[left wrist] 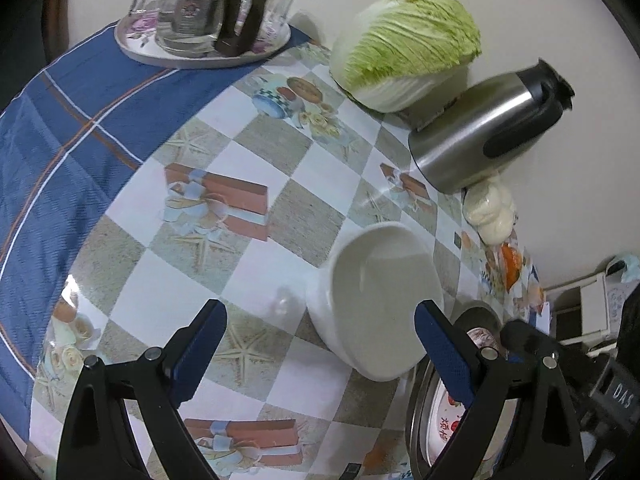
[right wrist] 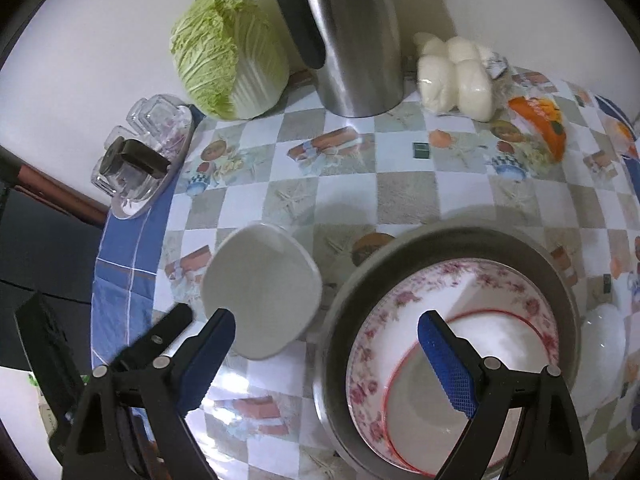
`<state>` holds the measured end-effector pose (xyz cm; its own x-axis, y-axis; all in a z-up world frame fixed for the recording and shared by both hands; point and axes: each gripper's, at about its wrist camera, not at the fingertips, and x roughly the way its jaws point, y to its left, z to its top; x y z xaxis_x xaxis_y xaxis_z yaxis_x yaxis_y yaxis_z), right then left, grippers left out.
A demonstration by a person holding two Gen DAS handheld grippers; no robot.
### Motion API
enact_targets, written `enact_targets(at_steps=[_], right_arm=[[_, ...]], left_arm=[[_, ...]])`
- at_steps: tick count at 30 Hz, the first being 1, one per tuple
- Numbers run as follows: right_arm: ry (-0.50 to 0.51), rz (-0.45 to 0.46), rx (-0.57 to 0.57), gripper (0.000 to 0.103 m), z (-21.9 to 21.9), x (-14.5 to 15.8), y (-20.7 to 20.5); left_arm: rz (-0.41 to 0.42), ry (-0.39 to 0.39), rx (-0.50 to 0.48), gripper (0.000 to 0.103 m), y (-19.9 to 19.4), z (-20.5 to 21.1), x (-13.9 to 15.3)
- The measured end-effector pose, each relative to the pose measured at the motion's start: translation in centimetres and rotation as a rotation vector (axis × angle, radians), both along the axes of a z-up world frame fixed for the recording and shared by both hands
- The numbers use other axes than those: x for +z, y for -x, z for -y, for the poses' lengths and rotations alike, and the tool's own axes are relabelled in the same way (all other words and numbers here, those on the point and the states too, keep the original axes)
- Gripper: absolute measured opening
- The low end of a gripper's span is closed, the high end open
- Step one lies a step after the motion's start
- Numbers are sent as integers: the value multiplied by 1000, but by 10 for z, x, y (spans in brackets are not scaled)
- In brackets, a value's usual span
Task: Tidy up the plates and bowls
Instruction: 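Move both tools to the rim of the white square bowl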
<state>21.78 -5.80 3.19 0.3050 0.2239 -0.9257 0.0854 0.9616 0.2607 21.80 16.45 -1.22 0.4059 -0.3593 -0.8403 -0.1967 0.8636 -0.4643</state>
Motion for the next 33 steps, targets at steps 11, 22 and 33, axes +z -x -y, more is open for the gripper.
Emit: enact_targets(at_steps=[11,22,33], right_arm=[[49,-48,-20,95,3,-31,-20],[137,-64,40,95,-8,-51,-40],[307,-76,124,99,-32,-66,-59]], left_arm=[[-31,-45,-33,95,-14,13,-18],[-70,-122,-41,95,-26,12,-37],[-118,-166,-48,95,-27,13,-52]])
